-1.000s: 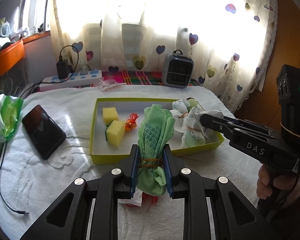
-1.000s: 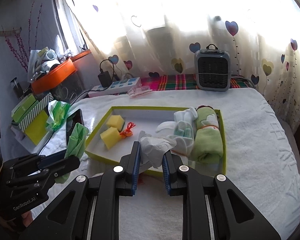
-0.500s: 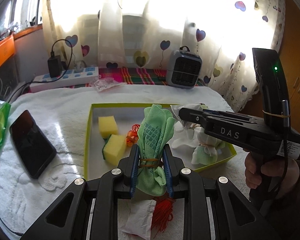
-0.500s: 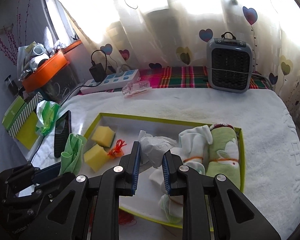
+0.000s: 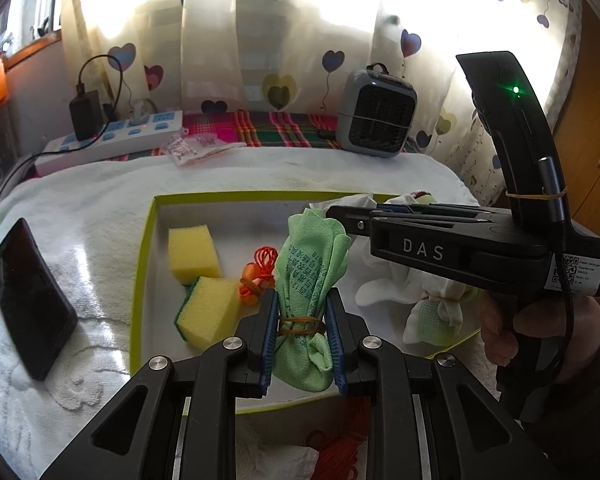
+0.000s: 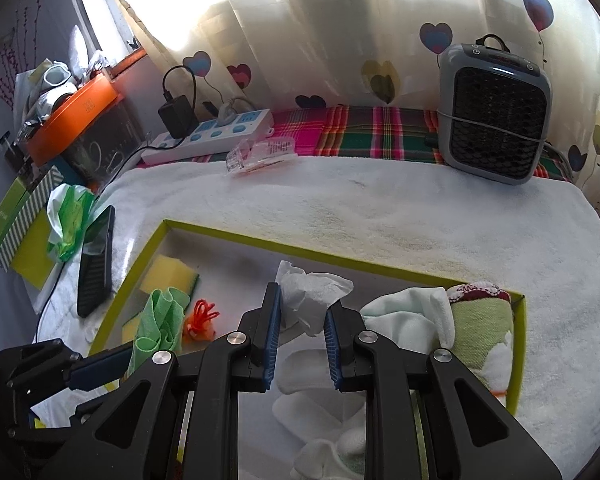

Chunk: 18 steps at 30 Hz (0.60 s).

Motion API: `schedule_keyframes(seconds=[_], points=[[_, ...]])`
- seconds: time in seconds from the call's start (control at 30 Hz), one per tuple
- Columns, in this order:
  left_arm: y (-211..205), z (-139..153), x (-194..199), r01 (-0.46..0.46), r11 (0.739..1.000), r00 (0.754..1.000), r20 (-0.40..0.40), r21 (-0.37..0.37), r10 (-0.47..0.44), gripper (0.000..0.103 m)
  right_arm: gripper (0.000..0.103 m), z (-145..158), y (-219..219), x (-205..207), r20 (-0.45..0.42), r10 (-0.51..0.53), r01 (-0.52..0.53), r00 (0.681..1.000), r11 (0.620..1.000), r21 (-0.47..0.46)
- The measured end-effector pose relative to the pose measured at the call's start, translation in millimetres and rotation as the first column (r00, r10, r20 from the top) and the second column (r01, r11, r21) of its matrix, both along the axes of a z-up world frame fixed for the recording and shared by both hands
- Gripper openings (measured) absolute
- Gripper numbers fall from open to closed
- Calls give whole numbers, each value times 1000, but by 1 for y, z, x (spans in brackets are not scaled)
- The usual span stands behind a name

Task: Organize soft objects
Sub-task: 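Carry the green bundle over the box while the right tool carries the tissue there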

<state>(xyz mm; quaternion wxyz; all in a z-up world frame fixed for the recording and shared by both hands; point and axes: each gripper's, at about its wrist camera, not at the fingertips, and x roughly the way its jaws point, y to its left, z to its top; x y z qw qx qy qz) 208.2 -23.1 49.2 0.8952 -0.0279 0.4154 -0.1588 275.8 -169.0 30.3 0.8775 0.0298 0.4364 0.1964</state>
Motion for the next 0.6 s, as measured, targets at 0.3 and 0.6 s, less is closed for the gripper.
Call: schedule_keyframes(seconds=[0.3, 0.6], points=[[-5, -10, 8, 8, 1000, 1000, -24, 16, -7, 22, 21, -9, 1, 9, -22, 14, -14, 1000, 1000, 2], [-10, -16, 14, 12, 1000, 999, -40, 29, -10, 22, 21, -12, 3, 13, -18, 20, -20, 1000, 1000, -11]])
